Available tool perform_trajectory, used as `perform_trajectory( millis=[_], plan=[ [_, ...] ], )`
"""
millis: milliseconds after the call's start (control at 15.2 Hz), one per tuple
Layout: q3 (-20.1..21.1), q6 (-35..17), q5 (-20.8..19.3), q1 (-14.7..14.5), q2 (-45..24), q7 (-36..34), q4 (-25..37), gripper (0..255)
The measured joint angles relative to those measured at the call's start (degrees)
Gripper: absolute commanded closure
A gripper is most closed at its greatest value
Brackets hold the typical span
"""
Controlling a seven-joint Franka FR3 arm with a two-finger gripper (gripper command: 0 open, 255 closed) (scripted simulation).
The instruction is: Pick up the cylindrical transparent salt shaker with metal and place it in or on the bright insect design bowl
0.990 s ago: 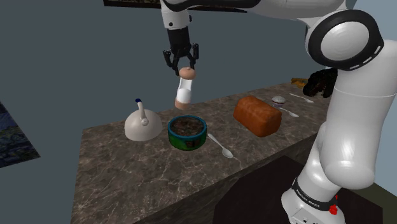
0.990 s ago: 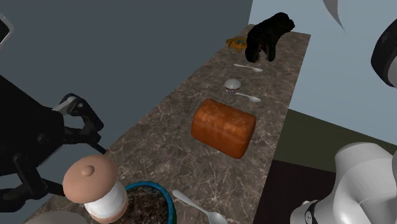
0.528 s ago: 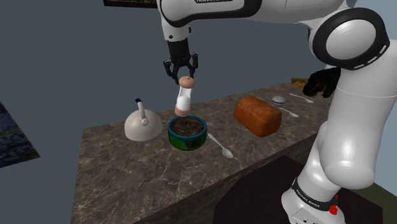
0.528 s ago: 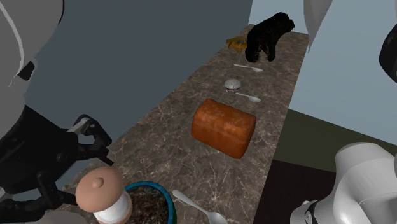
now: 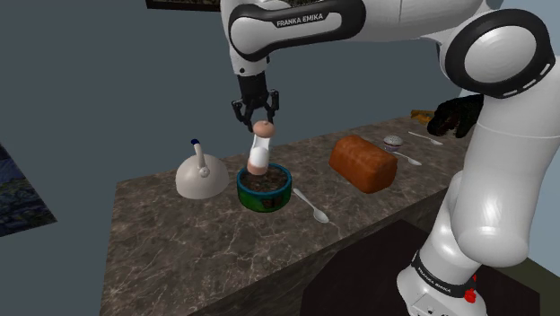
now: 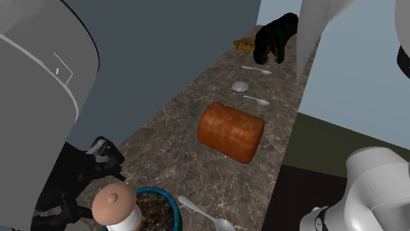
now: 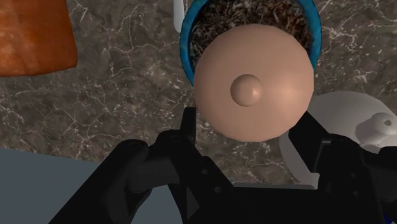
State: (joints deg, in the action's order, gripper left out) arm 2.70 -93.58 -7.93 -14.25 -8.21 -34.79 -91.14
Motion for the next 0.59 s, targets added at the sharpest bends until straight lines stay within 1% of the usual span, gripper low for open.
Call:
perform_trajectory(
  millis=[198,528,594],
  plan=[
    [-0.04,-1.58,-0.02,0.07,0.05,-0.12,-1.64,255],
    [-0.04,-1.96,-0.03,0.07,0.12,-0.17,-2.07,255],
    [-0.04,-1.97,-0.03,0.07,0.12,-0.17,-2.08,0]
  ],
)
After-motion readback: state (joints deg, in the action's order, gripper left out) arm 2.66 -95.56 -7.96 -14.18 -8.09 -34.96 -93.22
